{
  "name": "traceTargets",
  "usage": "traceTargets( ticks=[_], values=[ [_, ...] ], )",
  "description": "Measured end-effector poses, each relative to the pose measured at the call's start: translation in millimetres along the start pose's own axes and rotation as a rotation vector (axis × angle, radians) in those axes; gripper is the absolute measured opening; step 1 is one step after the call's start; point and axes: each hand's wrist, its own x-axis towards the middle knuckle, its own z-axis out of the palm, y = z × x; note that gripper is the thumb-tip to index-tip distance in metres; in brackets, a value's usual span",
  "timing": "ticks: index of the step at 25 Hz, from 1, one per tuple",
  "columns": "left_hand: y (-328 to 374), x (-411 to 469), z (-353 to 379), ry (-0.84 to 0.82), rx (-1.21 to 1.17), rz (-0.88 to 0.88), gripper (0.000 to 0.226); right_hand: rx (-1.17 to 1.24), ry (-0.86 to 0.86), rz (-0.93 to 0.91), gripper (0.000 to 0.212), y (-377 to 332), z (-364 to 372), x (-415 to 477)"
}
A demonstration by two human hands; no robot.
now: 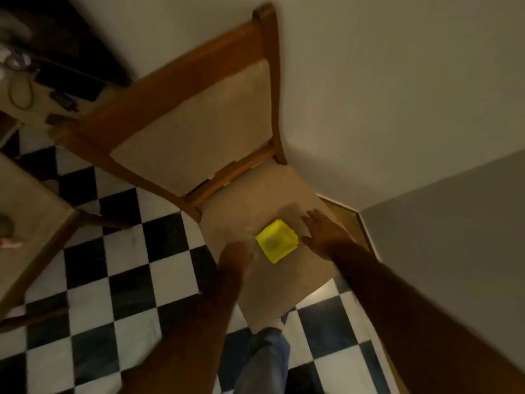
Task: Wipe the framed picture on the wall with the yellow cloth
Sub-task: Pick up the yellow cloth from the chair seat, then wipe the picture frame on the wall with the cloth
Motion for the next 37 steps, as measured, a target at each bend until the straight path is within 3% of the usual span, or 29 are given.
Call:
traceTargets(
  ticks=[3,7,10,16,22,26,31,37],
  values=[
    [3.3,16.1,45.7,-0.054,-0.238,-0.119,0.049,0.020,-0.129,-0.008,0.070,-1.5,29.2,39.5],
    [9.2,46.9,83.3,-0.043,-0.562,-0.261,0.046,-0.129,0.013,-0.102,0.064,-14.3,59.9,84.8],
    [11.1,66.7,108.9,-0.010,-0.668,-0.328,0.045,-0.175,-0.022,-0.124,0.061,-16.6,86.3,109.0],
    [11.2,78.2,121.5,0.040,-0.951,-0.377,0.021,-0.063,0.007,-0.002,0.044,-18.9,90.7,123.7],
    [21.7,47.2,77.6,0.143,-0.969,-0.183,0.021,0.331,-0.076,0.216,0.043,4.5,40.2,78.8],
    [42.2,13.8,43.9,0.171,-0.845,0.030,0.028,0.397,-0.054,0.246,0.046,21.2,-7.4,15.9],
    [91.0,-41.3,5.6,-0.032,-1.167,0.137,0.016,0.590,0.129,0.295,0.024,31.4,-62.8,-79.4],
    [170.7,-134.7,-50.1,-0.089,-1.182,0.357,0.019,0.746,0.315,0.307,0.031,48.0,-146.1,-220.0]
  ],
)
